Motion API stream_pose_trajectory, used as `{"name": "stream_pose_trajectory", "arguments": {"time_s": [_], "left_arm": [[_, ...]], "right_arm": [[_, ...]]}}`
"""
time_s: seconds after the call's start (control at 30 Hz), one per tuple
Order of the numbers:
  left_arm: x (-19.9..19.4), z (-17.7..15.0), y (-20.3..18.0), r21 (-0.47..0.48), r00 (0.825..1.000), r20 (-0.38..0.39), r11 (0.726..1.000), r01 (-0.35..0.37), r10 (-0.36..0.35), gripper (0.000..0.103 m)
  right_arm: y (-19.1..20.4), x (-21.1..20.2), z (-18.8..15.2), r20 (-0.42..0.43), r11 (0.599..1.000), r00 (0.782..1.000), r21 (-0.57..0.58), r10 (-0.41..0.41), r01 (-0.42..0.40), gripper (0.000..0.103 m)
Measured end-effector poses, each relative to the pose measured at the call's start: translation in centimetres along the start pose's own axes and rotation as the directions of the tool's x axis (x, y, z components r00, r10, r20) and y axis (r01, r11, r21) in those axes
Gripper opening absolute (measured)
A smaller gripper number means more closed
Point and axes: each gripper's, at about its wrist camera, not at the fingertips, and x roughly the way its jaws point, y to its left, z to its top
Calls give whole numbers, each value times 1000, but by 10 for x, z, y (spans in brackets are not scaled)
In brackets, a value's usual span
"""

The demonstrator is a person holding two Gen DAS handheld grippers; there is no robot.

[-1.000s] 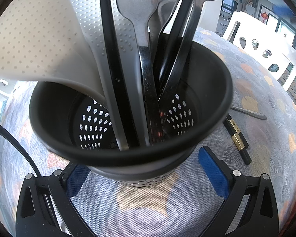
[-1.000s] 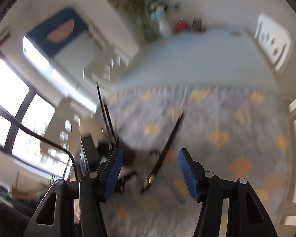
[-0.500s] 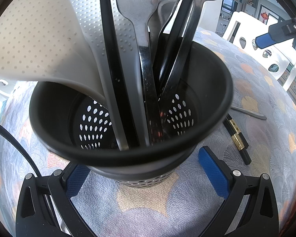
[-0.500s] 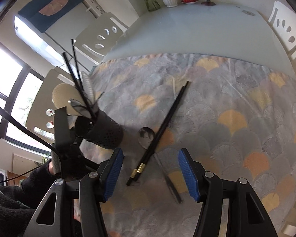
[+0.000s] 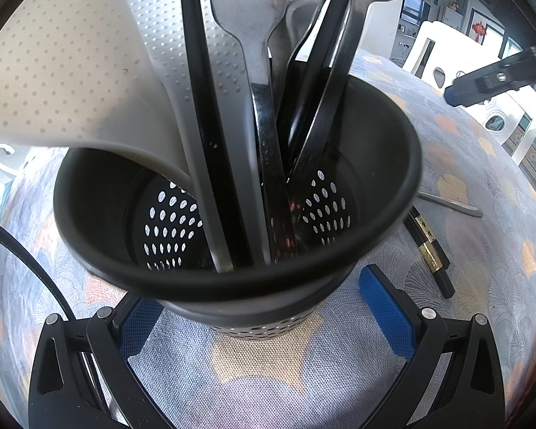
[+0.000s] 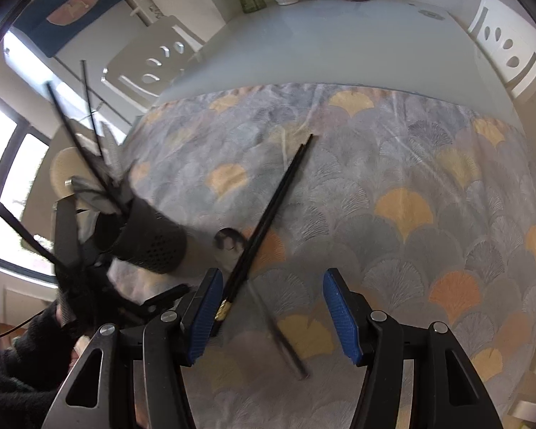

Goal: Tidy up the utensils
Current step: 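Position the open right gripper around the black chopstick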

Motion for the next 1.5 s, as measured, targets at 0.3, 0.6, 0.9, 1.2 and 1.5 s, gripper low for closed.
{"name": "stream_pose_trajectory", "arguments": {"time_s": [0.3, 0.6, 0.9, 1.2, 1.5], "left_arm": [[0, 0, -1, 0, 1000, 0, 1000, 0, 0, 103], [0, 0, -1, 0, 1000, 0, 1000, 0, 0, 103], [0, 0, 0, 0, 1000, 0, 1000, 0, 0, 103], [0, 0, 0, 0, 1000, 1, 1000, 0, 0, 103], [0, 0, 0, 0, 1000, 1, 1000, 0, 0, 103]], "right_arm": [[11, 25, 16, 0, 998, 998, -6, -64, 64, 56], [19, 43, 21, -6, 996, 996, -6, -84, 84, 56], [21, 44, 21, -4, 993, 993, -20, -114, 114, 56], [22, 43, 17, -6, 990, 991, -27, -136, 136, 56], [31, 33, 17, 24, 970, 971, -51, -236, 237, 56]]}}
